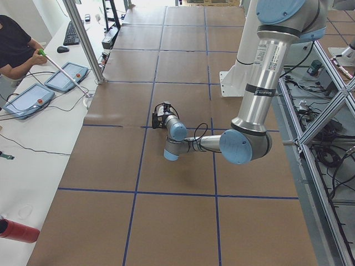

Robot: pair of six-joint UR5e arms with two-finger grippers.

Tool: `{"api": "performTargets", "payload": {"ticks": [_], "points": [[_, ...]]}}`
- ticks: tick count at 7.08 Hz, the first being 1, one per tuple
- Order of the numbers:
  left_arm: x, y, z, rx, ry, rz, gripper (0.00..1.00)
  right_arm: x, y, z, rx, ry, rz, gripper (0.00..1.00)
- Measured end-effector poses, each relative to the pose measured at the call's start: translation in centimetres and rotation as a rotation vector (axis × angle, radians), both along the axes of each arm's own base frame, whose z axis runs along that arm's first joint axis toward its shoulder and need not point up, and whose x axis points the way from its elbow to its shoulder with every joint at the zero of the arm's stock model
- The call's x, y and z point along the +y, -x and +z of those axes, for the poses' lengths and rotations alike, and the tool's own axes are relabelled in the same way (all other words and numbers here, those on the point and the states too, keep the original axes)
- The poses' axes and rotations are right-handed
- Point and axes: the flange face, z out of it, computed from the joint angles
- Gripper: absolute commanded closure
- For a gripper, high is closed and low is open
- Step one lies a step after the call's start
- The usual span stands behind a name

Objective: Flip mug
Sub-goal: 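Move the left gripper toward the open end of the sideways white mug, then close the left gripper on the rim of the white mug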

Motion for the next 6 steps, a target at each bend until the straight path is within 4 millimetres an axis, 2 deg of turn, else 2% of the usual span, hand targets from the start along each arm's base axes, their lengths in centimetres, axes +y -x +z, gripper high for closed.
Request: {"api": "performTargets", "payload": {"ticks": [1, 3, 6], "points": [[0.2, -0.5, 0.1, -0.001, 0.004, 0.004, 1.0, 0.0, 0.0, 0.0, 0.0, 0.0, 0.0, 0.0], [0.5, -0.7, 0.0, 0.004, 0.001, 0.009, 1.0, 0.0, 0.0, 0.0, 0.0, 0.0, 0.0, 0.0], [1.2, 0.6, -1.9, 0.12, 0.016, 0.027, 1.0, 0.0, 0.0, 0.0, 0.0, 0.0, 0.0, 0.0]]}}
